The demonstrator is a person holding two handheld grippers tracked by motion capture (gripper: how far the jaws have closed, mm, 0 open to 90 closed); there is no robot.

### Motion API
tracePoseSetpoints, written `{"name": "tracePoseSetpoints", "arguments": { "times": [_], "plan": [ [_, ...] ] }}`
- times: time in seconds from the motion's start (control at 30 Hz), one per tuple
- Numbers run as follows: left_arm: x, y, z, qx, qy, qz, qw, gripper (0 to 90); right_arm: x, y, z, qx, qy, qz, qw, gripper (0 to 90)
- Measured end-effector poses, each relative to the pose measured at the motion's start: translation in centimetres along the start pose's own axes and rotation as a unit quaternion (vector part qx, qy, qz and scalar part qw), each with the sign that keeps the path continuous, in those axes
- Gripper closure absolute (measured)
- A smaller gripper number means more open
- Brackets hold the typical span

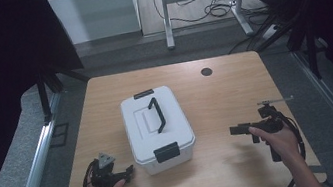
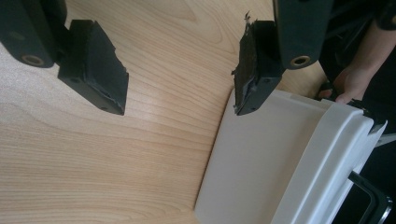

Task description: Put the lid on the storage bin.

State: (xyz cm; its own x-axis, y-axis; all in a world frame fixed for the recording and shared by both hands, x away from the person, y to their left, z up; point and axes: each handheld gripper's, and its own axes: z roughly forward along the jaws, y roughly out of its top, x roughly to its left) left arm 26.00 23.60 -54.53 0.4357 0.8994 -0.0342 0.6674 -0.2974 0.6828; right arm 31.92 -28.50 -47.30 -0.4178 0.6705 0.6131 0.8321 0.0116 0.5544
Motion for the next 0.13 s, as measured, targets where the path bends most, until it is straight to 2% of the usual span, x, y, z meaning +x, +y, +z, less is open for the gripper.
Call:
{"name": "tracePoseSetpoints", "arguments": {
  "times": [0.13],
  "plan": [
    [-0.03,0.05,0.04,0.001,0.002,-0.003,1.0000,11.3,-0.42,-0.11,0.18,0.002,0.003,-0.001,1.0000,35.1]
  ]
}}
